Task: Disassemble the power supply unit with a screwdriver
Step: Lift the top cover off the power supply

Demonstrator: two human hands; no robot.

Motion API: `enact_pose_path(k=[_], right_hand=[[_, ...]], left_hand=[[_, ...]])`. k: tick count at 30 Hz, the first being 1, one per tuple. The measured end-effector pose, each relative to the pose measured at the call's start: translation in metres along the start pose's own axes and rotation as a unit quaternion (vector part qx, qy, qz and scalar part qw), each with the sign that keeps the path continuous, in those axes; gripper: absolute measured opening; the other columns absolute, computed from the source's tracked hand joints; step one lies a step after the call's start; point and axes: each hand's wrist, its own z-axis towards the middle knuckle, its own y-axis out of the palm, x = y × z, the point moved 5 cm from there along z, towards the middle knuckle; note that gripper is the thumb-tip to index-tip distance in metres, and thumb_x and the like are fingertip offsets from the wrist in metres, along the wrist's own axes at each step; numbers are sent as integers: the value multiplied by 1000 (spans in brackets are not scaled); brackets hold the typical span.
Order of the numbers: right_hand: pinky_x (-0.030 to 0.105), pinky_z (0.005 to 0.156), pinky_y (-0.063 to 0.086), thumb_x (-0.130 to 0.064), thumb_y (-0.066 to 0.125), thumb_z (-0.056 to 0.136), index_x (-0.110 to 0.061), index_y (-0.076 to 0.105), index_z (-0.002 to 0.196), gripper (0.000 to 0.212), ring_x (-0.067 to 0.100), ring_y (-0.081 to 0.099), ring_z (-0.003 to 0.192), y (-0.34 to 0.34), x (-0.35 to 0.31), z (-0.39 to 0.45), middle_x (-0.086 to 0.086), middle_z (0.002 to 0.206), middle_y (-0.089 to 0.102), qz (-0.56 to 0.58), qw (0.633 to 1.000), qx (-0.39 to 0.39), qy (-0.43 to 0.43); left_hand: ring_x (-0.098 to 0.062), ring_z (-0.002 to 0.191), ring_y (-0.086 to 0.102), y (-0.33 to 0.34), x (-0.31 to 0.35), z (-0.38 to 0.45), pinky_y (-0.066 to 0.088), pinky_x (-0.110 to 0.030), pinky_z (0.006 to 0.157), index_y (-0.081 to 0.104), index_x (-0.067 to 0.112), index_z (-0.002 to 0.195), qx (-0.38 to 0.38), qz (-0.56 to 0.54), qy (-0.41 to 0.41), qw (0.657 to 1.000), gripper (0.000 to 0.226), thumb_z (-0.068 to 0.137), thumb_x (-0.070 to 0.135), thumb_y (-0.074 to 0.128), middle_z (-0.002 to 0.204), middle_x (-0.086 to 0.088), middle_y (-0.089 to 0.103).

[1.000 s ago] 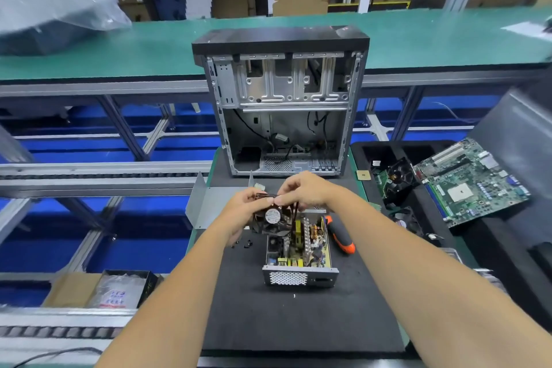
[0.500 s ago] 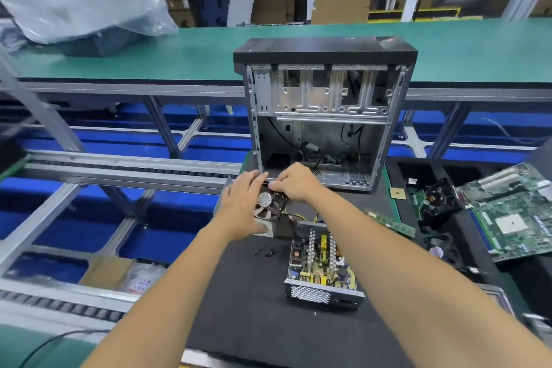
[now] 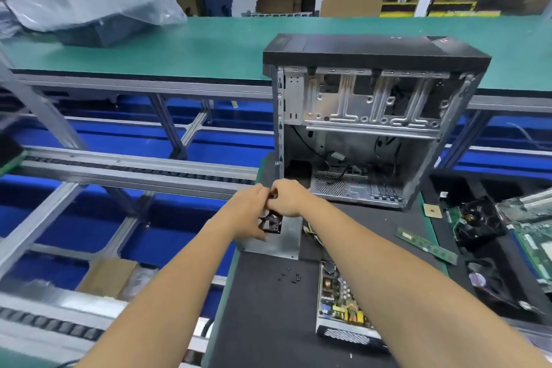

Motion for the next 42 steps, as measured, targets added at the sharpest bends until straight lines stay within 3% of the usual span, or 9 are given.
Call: enact_pose_path(k=[5, 11, 16, 22, 31, 35, 38, 40, 42], right_hand=[[33, 66, 40, -21, 50, 87, -8, 50, 91, 13, 27, 50, 79, 23, 15, 17, 13, 100, 58, -44, 995, -88, 13], [46, 94, 44, -20, 57, 91, -8, 43, 123, 37, 35, 51, 112, 41, 24, 31, 15, 124, 42, -132, 983, -125, -1], [43, 95, 40, -24, 63, 89, -11, 45, 128, 45, 32, 47, 120, 48, 28, 35, 13, 129, 48, -231, 970, -77, -23], [44, 105, 27, -29, 52, 95, -13, 46, 132, 40, 28, 40, 125, 60, 29, 37, 9, 132, 47, -342, 938, -52, -34], [44, 95, 34, -18, 44, 91, -13, 57, 108, 22, 28, 47, 111, 24, 24, 25, 9, 115, 55, -209, 977, 31, -35], [31, 70, 42, -15, 48, 86, -14, 64, 97, 19, 28, 57, 88, -18, 41, 4, 8, 99, 64, -97, 988, 122, -6], [31, 65, 41, -17, 49, 85, -13, 65, 95, 20, 30, 54, 77, -47, 72, -20, 9, 92, 64, -94, 978, 181, 45], [31, 64, 42, -19, 50, 85, -10, 63, 92, 17, 32, 56, 78, -57, 101, -38, 9, 85, 59, -101, 972, 191, 93], [31, 64, 41, -19, 53, 84, -8, 56, 85, 11, 31, 57, 79, -59, 136, -59, 6, 79, 51, -100, 969, 157, 161]], left_hand=[[-20, 106, 45, 29, 0, 16, 29, -30, 92, 40, 17, 123, -24, 30, 18, 999, 76, 64, 51, 73, 113, 1, 45], [-19, 97, 52, 48, 3, 29, 38, -29, 84, 49, 18, 116, -73, 43, -2, 996, 78, 56, 58, 78, 112, 1, 53], [-21, 104, 53, 57, 3, 29, 41, -31, 90, 46, 19, 126, -85, 48, -9, 995, 88, 55, 61, 78, 117, 2, 53], [-22, 115, 47, 63, 2, 27, 38, -36, 97, 41, 17, 130, -100, 96, -24, 990, 90, 59, 62, 76, 122, 0, 51], [-23, 126, 33, 51, 10, 28, 30, -37, 103, 31, 15, 137, -101, 53, -56, 992, 104, 58, 67, 74, 131, -1, 40], [-25, 121, 38, 18, 25, 31, 36, -39, 99, 40, 17, 133, 6, -46, -53, 998, 60, 81, 34, 64, 129, -4, 45], [-23, 97, 52, -3, 53, 26, 46, -38, 79, 57, 17, 106, 101, -147, -48, 983, 19, 88, 16, 50, 102, -1, 58], [-24, 83, 55, -2, 82, 22, 42, -35, 65, 55, 17, 95, 95, -172, -13, 980, 12, 89, 15, 46, 84, 4, 56], [-24, 81, 54, 6, 114, 21, 43, -35, 65, 55, 17, 96, 53, -171, 33, 983, 12, 89, 15, 45, 80, 3, 56]])
